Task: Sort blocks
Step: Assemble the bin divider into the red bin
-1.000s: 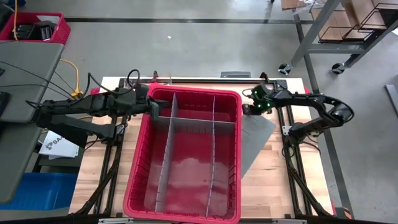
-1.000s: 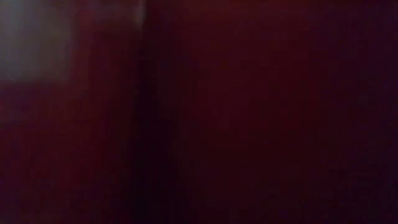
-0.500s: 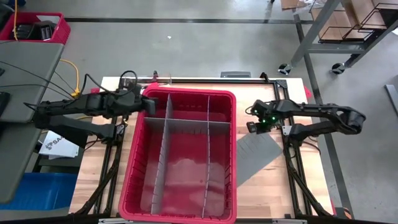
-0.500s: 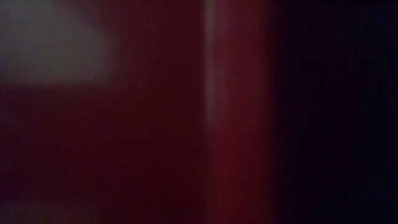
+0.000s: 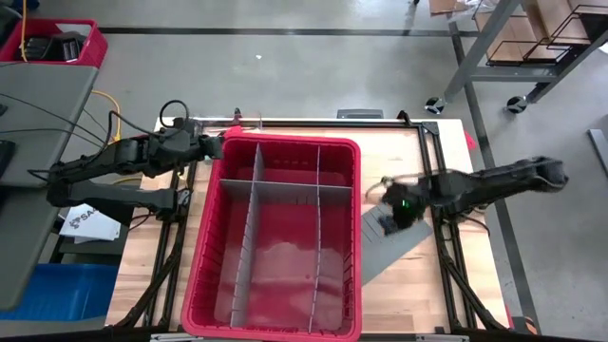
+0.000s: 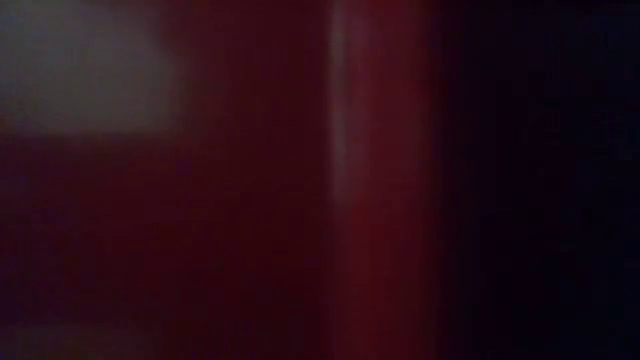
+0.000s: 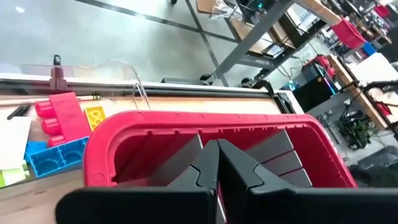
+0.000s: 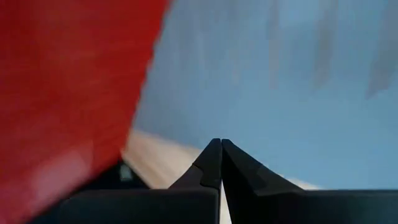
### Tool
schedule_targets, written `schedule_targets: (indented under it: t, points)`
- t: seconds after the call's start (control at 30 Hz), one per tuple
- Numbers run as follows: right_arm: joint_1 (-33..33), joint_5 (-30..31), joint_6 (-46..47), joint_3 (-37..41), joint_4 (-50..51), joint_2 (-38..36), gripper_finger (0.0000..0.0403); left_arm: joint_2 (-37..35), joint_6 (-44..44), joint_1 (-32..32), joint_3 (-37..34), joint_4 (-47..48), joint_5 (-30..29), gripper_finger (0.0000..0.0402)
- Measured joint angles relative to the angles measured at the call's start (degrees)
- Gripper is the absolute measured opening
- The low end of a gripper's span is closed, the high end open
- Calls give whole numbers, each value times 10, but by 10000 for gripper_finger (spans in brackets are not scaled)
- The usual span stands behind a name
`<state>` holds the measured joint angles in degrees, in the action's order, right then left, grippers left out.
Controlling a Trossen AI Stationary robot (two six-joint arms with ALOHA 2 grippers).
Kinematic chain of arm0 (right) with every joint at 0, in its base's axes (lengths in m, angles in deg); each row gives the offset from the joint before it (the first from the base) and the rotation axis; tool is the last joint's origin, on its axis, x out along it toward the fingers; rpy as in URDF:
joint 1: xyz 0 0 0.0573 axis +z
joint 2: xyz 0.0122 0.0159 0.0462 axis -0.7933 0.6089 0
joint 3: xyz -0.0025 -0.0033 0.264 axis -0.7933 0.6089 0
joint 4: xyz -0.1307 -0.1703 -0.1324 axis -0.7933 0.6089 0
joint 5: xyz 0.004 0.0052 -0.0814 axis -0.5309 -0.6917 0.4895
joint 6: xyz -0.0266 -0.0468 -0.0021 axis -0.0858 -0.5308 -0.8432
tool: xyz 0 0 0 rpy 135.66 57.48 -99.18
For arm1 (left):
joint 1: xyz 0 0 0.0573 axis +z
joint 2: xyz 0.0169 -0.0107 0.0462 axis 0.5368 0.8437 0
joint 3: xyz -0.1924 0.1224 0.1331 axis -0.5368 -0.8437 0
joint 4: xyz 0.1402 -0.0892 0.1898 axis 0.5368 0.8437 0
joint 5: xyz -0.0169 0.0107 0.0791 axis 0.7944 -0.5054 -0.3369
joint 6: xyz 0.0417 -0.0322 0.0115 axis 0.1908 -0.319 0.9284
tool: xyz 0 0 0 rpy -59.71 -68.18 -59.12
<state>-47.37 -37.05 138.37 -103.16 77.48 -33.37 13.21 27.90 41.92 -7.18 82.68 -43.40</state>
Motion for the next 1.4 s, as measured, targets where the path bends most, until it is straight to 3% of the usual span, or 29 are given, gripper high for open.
schedule_targets:
  t: [0.17, 0.33, 0.53, 0.73, 1.0, 1.1, 1.33, 1.4]
  points:
    - [105, -4, 57, 51, -138, 74, 0, 2, -27, 5, 0, -1, 1, 0]
    - [118, 25, 63, 76, -202, 168, 0, 2, -41, 5, 0, -1, 1, 0]
    - [26, -25, 57, 85, -316, 281, 0, 2, -41, 5, 0, -2, 0, 0]
    - [-128, -6, -47, 85, -345, 295, 0, 2, -40, 5, 0, -1, 1, 0]
    - [-271, -20, -154, 83, -206, 247, 0, 2, -41, 5, 0, -4, 11, 0]
    - [-309, 10, -166, 79, -138, 214, 0, 2, -41, 5, 0, -5, 12, 0]
    - [-305, 252, -315, -16, 173, 197, 0, 2, -33, 5, 0, 18, 45, 0]
    - [-297, 264, -325, -26, 192, 202, 1, 2, -40, 5, 0, 25, 64, 0]
